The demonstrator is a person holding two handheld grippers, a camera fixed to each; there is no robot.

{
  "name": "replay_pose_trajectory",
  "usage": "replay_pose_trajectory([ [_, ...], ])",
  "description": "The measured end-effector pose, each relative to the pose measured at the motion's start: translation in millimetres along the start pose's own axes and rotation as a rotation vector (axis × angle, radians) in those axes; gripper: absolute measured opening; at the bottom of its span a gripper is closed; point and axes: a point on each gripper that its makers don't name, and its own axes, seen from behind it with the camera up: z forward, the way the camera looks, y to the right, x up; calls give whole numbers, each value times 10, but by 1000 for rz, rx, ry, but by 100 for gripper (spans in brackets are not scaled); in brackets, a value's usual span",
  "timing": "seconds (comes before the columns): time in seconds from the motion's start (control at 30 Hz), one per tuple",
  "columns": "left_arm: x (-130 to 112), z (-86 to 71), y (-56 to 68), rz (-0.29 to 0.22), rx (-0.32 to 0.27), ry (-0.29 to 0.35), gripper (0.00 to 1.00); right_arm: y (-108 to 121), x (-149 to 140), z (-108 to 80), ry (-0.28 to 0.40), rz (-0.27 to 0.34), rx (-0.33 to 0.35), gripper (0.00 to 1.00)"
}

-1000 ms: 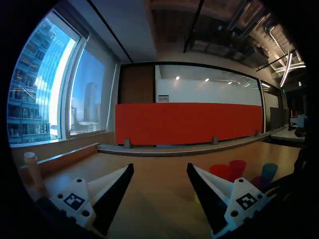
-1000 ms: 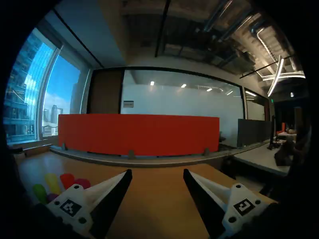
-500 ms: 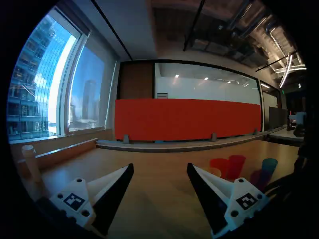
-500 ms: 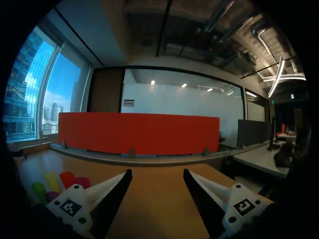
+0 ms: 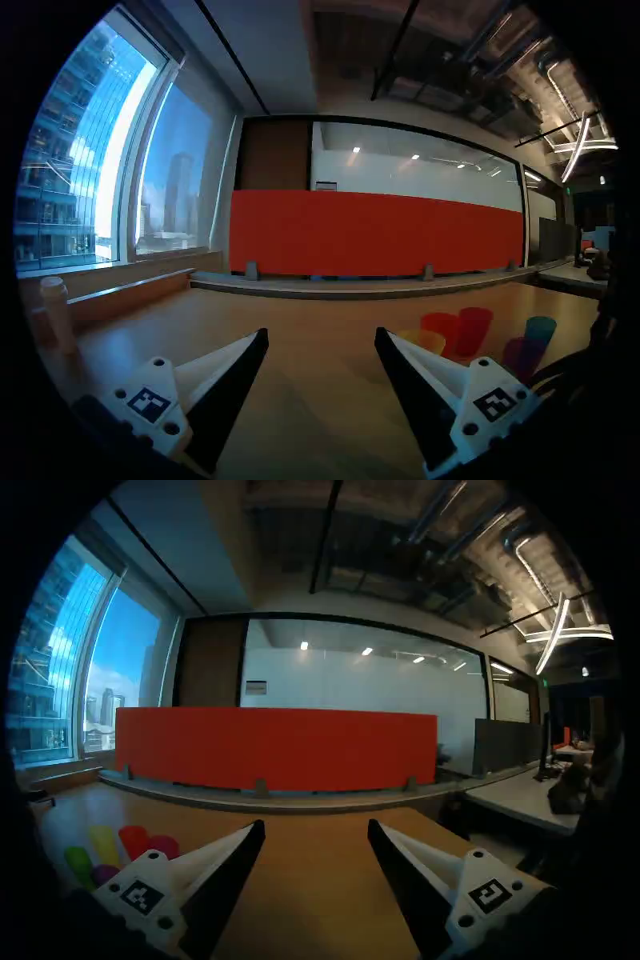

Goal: Pour water

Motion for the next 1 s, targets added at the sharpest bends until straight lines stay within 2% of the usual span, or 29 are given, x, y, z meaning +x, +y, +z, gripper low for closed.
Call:
replay_pose_trajectory([
  [0.4, -25, 21, -22, 30, 9, -13, 99, -5, -22, 15, -3, -2, 1, 100],
  [1.0, -41, 34, -5, 37, 5, -15, 99, -63, -29, 40, 7, 21, 27, 99],
])
